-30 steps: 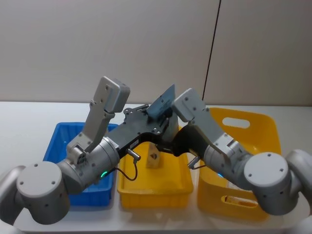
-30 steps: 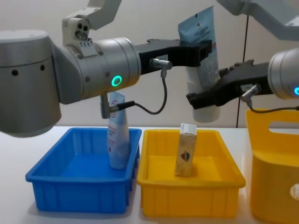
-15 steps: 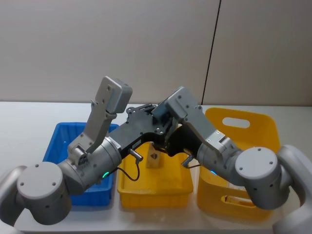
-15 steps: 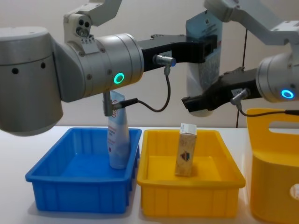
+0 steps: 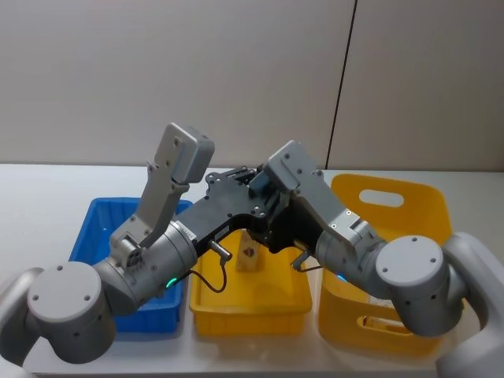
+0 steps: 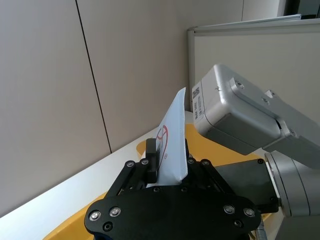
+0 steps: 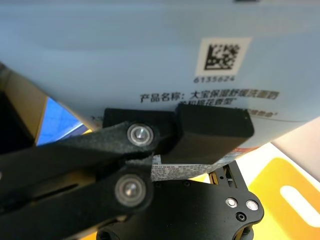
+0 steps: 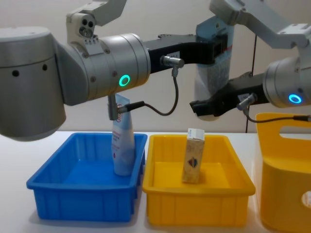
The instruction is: Bimanual collaborative sorting of washing and personal care products
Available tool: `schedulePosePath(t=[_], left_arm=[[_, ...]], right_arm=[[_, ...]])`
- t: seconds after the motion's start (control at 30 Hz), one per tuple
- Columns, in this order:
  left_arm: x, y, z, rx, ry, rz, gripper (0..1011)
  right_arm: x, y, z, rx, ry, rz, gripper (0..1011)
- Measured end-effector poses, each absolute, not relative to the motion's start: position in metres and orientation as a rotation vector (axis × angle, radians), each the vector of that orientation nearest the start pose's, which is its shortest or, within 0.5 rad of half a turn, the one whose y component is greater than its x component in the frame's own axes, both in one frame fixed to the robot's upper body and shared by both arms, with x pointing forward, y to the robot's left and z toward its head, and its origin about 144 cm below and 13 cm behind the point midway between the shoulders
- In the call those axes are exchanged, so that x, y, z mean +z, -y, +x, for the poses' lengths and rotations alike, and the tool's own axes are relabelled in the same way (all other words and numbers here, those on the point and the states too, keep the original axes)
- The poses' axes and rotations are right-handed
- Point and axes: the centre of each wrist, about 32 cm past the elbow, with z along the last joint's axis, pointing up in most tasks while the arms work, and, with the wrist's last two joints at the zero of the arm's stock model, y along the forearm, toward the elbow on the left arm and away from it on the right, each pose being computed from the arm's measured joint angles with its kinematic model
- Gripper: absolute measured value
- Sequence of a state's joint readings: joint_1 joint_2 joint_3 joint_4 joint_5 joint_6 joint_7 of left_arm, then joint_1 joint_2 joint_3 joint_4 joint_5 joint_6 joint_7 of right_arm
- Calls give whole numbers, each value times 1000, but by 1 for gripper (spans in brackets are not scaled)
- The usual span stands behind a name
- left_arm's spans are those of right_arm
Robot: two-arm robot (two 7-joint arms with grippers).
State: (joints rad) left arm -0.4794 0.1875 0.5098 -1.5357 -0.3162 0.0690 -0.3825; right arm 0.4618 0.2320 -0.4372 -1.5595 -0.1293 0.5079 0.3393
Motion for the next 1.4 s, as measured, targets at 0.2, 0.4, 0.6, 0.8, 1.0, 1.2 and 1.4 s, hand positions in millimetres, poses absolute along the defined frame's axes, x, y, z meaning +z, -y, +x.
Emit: schedulePosePath(t=[0.2,0.4,0.6,0.8,1.0,1.2,1.4], left_arm=[[1276,-127,540,682,214,-121,215],[1276,-127,539,680,214,-122,215],[1276,-127,539,679,214,-122,236],[1276,-126,539,676,214,-121,418],[1276,-126,539,676,215,-121,587],[1276,-127,539,676,214,-121,776],[1276,-127,539,677,214,-121,963]], right_arm=[[1277,163,545,-980,244,-491,627],[1277,163,545,-979,243,-491,627],[1277,163,545,-979,242,-492,623],[1277,162,546,-979,242,-492,623],[1277,162,546,-979,241,-491,623],[1277,164,546,-982,239,-492,624],[1276,175,544,-1009,225,-504,623]])
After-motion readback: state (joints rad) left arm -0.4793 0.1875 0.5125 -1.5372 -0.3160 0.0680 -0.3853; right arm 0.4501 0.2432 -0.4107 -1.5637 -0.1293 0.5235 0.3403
